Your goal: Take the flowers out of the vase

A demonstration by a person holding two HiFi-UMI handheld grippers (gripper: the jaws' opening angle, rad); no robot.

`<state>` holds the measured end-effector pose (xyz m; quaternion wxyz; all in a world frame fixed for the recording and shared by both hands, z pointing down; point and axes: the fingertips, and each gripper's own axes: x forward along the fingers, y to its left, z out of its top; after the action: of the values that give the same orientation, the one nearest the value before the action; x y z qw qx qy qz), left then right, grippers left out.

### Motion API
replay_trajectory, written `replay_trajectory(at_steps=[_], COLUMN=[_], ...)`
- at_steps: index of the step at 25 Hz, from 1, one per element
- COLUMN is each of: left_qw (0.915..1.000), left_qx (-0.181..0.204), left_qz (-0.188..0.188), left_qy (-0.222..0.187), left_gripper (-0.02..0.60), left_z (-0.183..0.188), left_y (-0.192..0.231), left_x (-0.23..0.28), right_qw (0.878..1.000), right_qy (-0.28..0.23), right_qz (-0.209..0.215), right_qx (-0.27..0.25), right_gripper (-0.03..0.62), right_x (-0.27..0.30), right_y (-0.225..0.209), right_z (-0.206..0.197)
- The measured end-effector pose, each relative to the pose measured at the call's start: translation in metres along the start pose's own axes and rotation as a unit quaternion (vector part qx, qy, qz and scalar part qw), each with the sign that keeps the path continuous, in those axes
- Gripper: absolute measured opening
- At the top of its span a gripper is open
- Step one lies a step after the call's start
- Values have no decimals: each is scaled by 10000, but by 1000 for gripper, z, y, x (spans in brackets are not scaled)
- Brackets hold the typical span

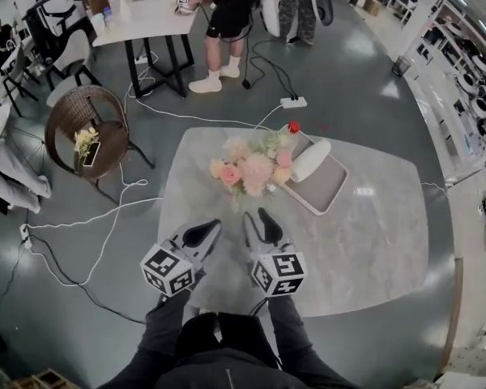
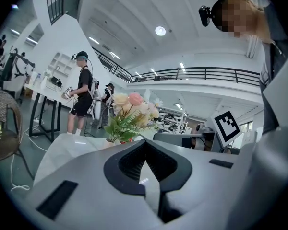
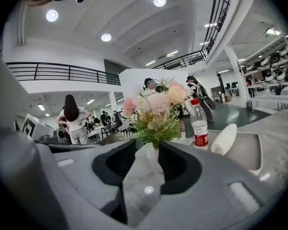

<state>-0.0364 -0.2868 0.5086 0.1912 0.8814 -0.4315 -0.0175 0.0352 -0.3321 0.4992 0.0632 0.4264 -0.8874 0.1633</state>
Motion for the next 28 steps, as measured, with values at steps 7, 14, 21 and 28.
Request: replay_trajectory(at_steps=[7,14,21,28], left_qw=[9994,9980,9956,9945], left_qx=[-167,-258,-384,-412], left_qz=[305,579,849,952], left_qy=[-35,-50,-128,-124], left_gripper=[2,2,2,2], left_z=[-10,-15,-15,-18], left_y=[32,62,81,96], left_x=[19,30,32,36], right_qw=[9993,9985,9970,9946], right_qy=[272,120,60,-390], right_qz=[149,390,554,584], right_qx=[-202,-379,-544,-758], right_gripper=[321,488,491,491], right_x=[41,80,114,137], right_y=[-17,-26,-33,-35], right_z=[-28,-43,-52,-30])
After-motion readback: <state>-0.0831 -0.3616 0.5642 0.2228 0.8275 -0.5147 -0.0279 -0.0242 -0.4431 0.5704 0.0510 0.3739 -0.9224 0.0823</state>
